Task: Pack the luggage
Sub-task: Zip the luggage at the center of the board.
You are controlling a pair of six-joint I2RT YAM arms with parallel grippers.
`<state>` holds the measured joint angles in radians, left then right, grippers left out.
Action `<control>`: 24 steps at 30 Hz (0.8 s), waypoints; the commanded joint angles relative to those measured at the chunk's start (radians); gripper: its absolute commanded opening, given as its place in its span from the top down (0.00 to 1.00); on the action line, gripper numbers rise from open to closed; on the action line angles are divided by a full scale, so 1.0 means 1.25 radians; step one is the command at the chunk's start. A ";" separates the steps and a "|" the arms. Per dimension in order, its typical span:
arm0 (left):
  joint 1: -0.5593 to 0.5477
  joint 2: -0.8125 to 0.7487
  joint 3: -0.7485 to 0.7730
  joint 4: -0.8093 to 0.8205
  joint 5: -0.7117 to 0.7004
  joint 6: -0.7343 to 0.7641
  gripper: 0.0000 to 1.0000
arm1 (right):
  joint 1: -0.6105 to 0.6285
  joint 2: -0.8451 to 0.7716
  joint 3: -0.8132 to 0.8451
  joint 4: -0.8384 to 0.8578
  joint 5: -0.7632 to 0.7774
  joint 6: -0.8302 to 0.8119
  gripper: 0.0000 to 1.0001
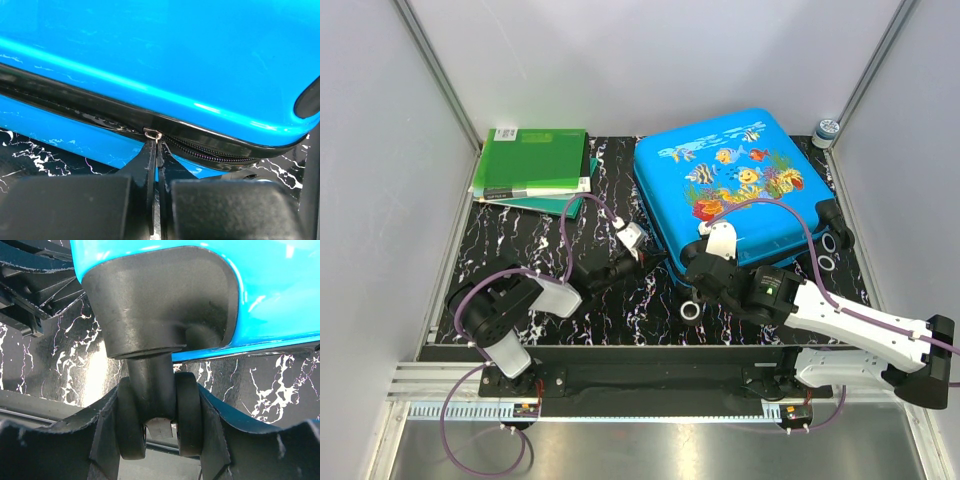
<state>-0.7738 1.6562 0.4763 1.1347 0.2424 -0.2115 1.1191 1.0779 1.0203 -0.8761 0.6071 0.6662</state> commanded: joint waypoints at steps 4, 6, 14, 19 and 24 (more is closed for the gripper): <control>-0.044 -0.017 -0.008 0.111 0.017 0.042 1.00 | -0.012 -0.027 0.023 0.070 0.063 0.055 1.00; -0.052 -0.023 -0.017 0.123 0.015 0.038 1.00 | -0.012 -0.019 0.026 0.073 0.062 0.051 1.00; -0.120 -0.072 -0.072 0.118 -0.038 0.045 1.00 | -0.012 -0.005 0.033 0.090 0.051 0.050 1.00; -0.160 -0.093 -0.089 0.106 -0.069 0.045 1.00 | -0.012 0.014 0.038 0.100 0.044 0.041 1.00; -0.203 -0.094 -0.077 0.096 -0.083 0.050 1.00 | -0.012 0.015 0.049 0.106 0.043 0.046 1.00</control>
<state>-0.9764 1.5753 0.3706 1.1706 0.1318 -0.1711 1.1191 1.1007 1.0203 -0.8722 0.5991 0.6586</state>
